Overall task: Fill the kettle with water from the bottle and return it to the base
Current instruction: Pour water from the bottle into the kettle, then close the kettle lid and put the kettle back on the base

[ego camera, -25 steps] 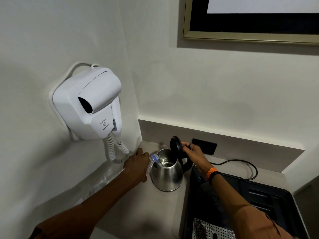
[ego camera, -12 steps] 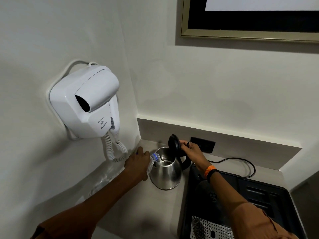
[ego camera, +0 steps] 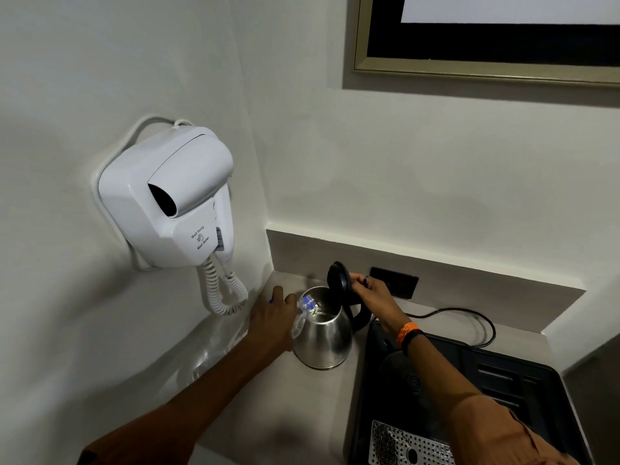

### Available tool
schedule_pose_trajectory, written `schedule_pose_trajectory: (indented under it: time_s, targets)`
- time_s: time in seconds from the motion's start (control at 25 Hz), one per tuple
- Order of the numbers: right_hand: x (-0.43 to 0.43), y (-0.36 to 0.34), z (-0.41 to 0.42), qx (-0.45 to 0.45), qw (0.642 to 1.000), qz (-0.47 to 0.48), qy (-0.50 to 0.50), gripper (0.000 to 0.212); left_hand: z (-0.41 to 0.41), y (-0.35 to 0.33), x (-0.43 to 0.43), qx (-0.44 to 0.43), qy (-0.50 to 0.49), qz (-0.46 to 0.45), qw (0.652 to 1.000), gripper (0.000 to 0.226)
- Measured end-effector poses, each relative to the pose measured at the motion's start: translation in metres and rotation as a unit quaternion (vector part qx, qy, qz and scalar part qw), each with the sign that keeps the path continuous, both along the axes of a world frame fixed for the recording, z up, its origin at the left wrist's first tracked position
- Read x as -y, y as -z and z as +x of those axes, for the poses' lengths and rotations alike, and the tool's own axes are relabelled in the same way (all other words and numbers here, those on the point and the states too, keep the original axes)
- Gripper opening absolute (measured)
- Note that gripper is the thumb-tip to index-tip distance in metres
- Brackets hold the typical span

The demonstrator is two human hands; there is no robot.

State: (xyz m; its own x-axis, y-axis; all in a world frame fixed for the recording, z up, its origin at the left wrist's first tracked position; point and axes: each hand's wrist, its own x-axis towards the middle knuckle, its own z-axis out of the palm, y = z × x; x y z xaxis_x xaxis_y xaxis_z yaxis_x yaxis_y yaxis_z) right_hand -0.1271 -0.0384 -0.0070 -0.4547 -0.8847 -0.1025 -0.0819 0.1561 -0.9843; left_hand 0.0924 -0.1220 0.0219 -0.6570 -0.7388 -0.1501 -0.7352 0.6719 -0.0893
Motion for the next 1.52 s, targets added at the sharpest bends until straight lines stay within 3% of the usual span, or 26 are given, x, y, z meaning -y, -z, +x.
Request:
schedule_pose_trajectory:
  time_s: [0.2,0.32,0.44,0.56,0.72,0.84,0.96,1.04,1.12,1.24,1.28,1.32,1.44,1.52]
  targets:
    - [-0.001,0.001,0.000,-0.002,1.000,-0.002,-0.009,0.025,0.004,0.013,0.001,-0.083,-0.017,0.029,0.996,0.075]
    - [-0.001,0.002,0.001,-0.009,1.000,0.009,-0.026,0.027,0.020,0.025,-0.003,-0.188,-0.061,0.037,0.980,0.076]
    - [0.001,0.002,0.005,-0.044,0.998,0.029,-0.045,0.026,0.043,0.048,-0.015,-0.371,-0.097,0.011,0.924,0.073]
    - [0.011,0.002,0.014,-0.129,0.990,0.047,-0.038,0.026,0.061,0.068,-0.031,-0.476,-0.140,0.048,0.867,0.073]
    - [0.020,0.002,0.024,-0.286,0.954,0.079,-0.052,0.036,0.075,0.087,-0.038,-0.541,-0.180,0.087,0.817,0.077]
    - [0.021,0.010,0.029,-0.372,0.918,0.126,-0.054,0.042,0.081,0.089,-0.038,-0.566,-0.174,0.075,0.802,0.067]
    - [0.020,0.020,0.036,-0.450,0.872,0.180,-0.062,0.049,0.092,0.084,-0.043,-0.587,-0.145,0.068,0.793,0.080]
    - [0.022,0.023,0.040,-0.465,0.865,0.178,-0.059,0.051,0.101,0.077,-0.047,-0.607,-0.117,0.076,0.782,0.080]
    - [0.021,0.022,0.037,-0.461,0.869,0.176,-0.046,0.052,0.100,0.061,-0.048,-0.664,-0.100,0.113,0.732,0.068]
    - [0.022,0.023,0.040,-0.465,0.866,0.177,-0.045,0.053,0.101,0.031,-0.048,-0.782,-0.201,0.115,0.579,0.044]
    - [0.022,0.023,0.041,-0.467,0.865,0.177,-0.044,0.052,0.101,0.023,-0.047,-0.799,-0.228,0.107,0.546,0.041]
    - [0.022,0.022,0.043,-0.468,0.864,0.178,-0.044,0.052,0.100,0.018,-0.046,-0.804,-0.239,0.104,0.535,0.041]
    - [0.021,0.021,0.044,-0.467,0.865,0.179,-0.043,0.052,0.096,0.009,-0.051,-0.786,-0.227,0.115,0.564,0.028]
    - [0.020,0.020,0.045,-0.467,0.865,0.180,-0.040,0.051,0.094,0.011,-0.055,-0.744,-0.201,0.099,0.629,0.026]
